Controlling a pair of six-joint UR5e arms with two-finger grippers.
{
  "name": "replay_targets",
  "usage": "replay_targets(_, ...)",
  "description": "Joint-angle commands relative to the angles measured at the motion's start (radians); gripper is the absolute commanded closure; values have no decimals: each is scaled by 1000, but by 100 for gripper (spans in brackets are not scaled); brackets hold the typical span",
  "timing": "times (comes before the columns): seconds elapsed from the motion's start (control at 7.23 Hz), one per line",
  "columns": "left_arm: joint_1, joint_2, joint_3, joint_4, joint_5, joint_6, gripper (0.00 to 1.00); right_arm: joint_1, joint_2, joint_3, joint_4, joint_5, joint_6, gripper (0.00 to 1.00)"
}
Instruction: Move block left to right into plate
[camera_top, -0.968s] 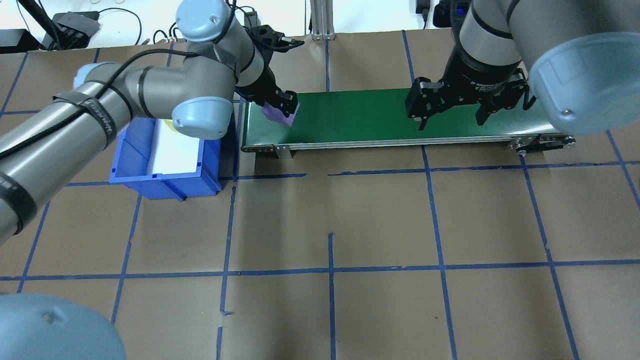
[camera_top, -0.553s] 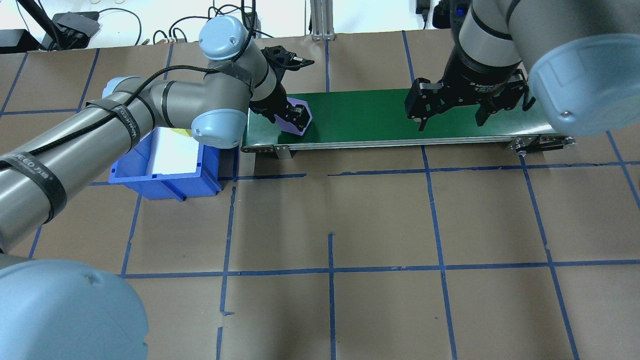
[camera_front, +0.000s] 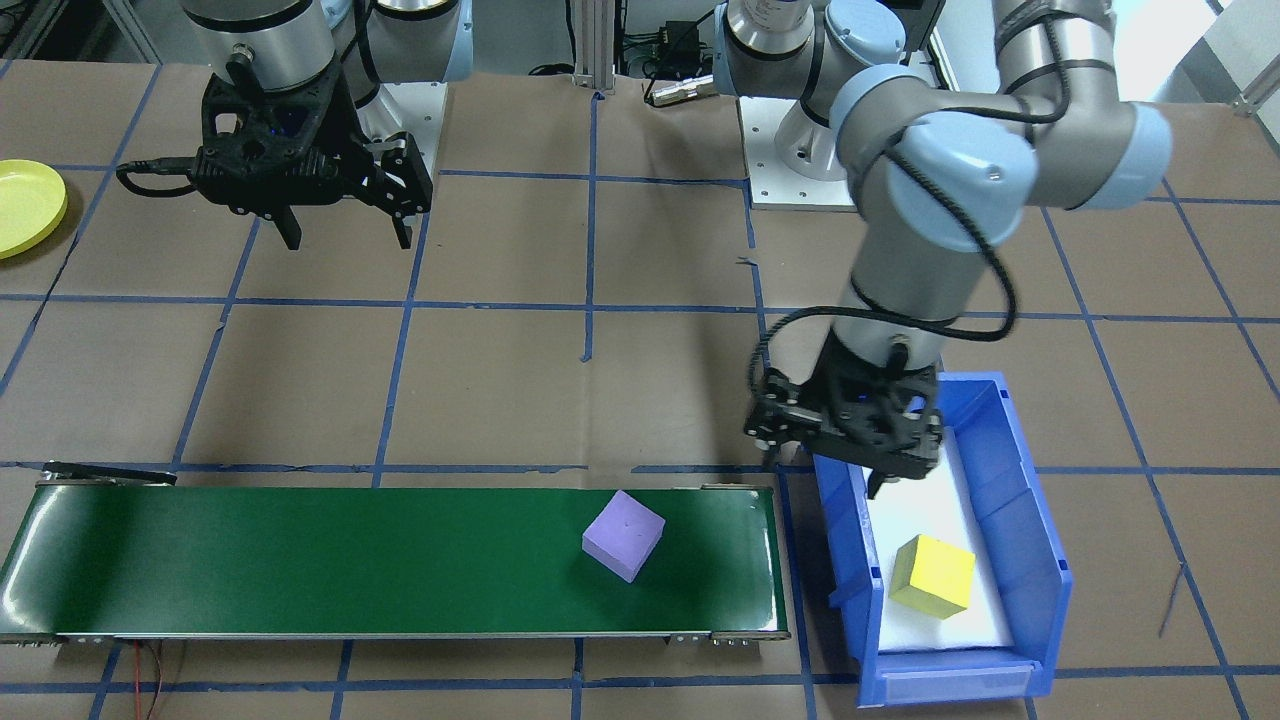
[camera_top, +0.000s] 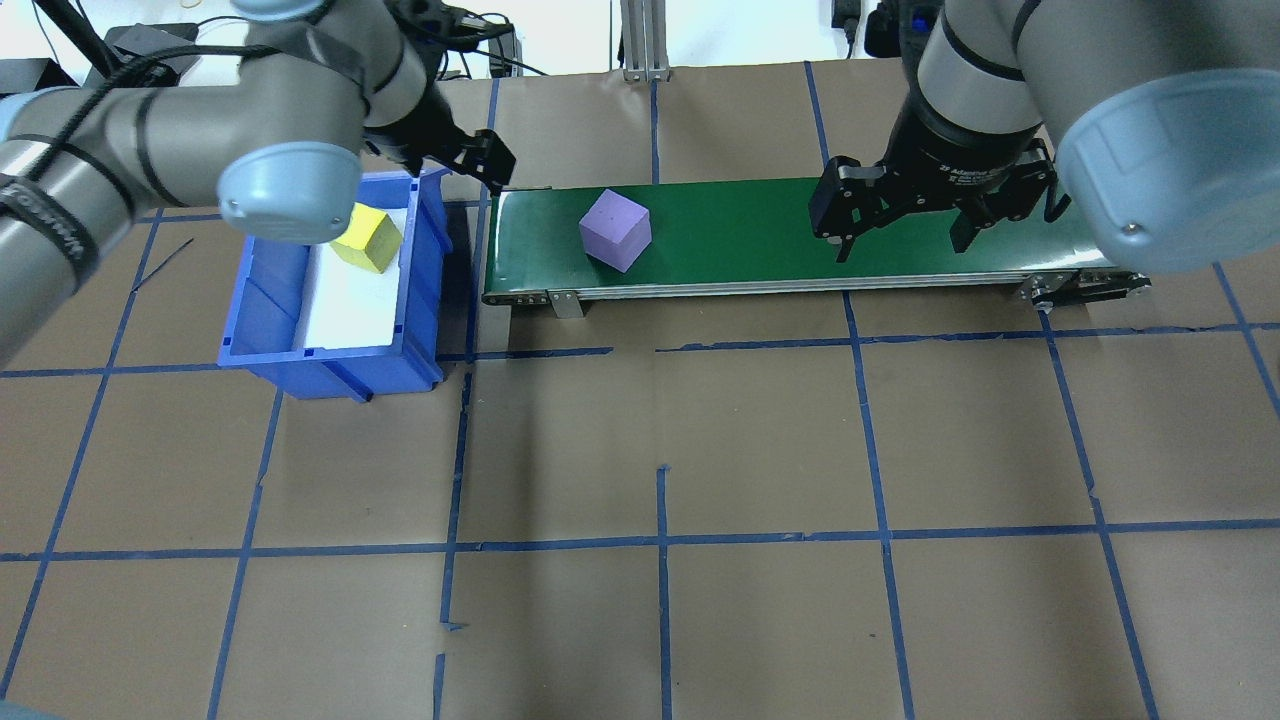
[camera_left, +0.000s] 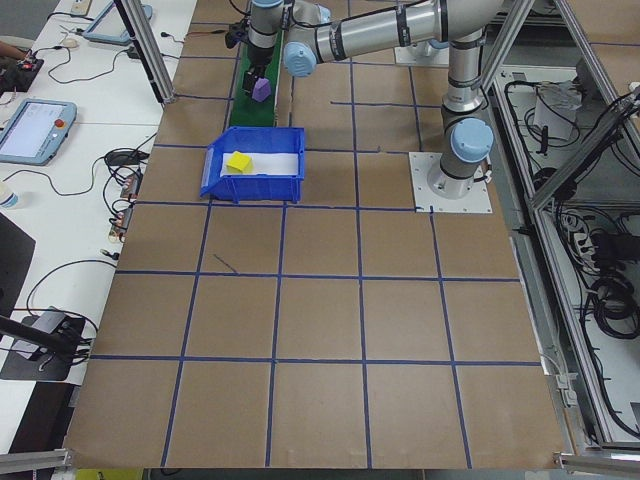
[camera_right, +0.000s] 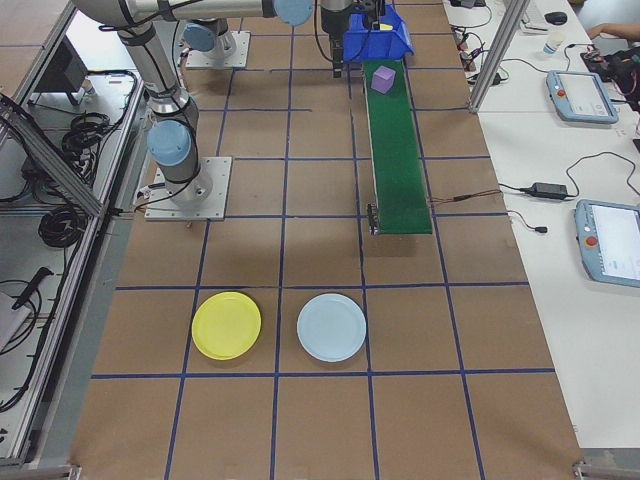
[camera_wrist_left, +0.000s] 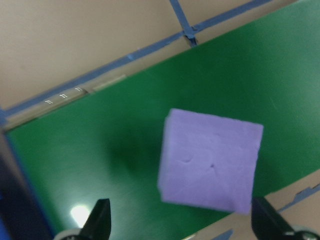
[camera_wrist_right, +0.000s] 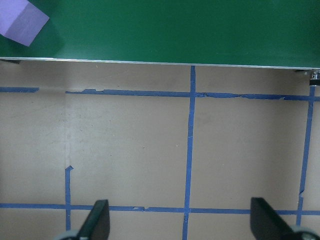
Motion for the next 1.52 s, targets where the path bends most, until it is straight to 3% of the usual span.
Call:
replay_targets(0.0,158,-3,-4,-25,-5,80,0,-2,0,0,0,0,0,0)
replay_targets(0.41,216,-141,-4,61,-3,189,0,0,0,0,-2,0,0,0)
replay_targets(0.83,216,-206,-24,74,-9,189,0,1,-2,0,-2,0,0,0)
replay_targets(0.97,216,-227,-24,96,-35,203,0,1,-2,0,0,0,0,0)
replay_targets(1.38,216,-264,-24,130,-37,343,5,1,-2,0,-2,-2,0,0)
